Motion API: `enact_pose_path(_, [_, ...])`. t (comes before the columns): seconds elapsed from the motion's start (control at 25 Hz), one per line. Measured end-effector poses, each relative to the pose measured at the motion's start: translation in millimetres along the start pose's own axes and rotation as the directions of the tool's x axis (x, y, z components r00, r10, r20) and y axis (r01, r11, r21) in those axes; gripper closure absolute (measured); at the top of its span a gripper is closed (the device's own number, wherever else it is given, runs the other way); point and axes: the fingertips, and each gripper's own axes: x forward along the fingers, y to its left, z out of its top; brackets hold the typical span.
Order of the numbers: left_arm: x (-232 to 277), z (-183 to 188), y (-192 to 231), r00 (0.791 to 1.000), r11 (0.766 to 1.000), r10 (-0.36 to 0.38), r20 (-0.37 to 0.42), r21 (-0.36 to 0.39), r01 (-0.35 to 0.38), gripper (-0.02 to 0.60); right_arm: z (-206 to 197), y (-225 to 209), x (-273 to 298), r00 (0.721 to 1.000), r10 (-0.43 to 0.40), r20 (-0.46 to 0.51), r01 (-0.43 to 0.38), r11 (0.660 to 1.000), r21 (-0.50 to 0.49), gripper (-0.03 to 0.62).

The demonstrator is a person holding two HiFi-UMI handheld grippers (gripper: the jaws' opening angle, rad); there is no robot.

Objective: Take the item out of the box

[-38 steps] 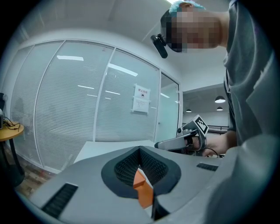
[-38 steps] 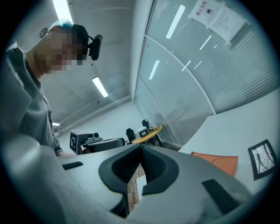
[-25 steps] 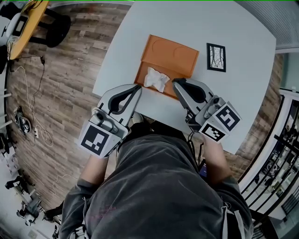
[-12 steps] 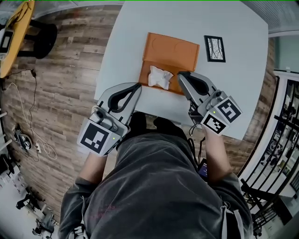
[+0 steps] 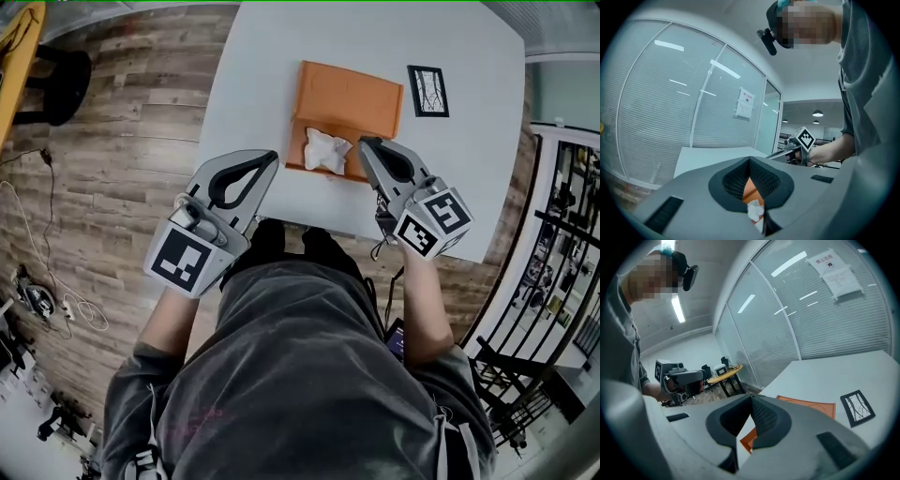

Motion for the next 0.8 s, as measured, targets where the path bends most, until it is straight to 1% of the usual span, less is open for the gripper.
enact_pose_path(0.2, [2.1, -12.2, 7.3, 1.0, 1.0, -0.015, -0.019, 0.005, 0.015, 0.575, -18.1, -8.3, 9.5, 0.998, -0.028, -0.052, 0.028, 1.0, -0.005, 0.589])
enact_pose_path(0.36, [3.8, -19.8, 12.4, 0.999, 1.0, -0.017, -0.032, -0.009, 0.017, 0.575, -32.6, -13.7, 16.6, 0.994, -0.037, -0.099, 0.035, 0.999, -0.016, 0.589])
enact_pose_path(0.64, [5.6, -25.6, 21.5, 0.999, 1.0, -0.002, -0.034, -0.022, 0.002, 0.575, -56.8, -25.1, 30.6, 0.98, -0.058, -0.19, 0.045, 0.997, -0.069, 0.588])
enact_pose_path(0.8, [3.6, -29.1, 21.8, 0.999, 0.999, 0.011, -0.046, -0.038, -0.013, 0.574, -69.9, -28.8, 36.0, 0.972, -0.052, -0.228, 0.037, 0.997, -0.071, 0.588])
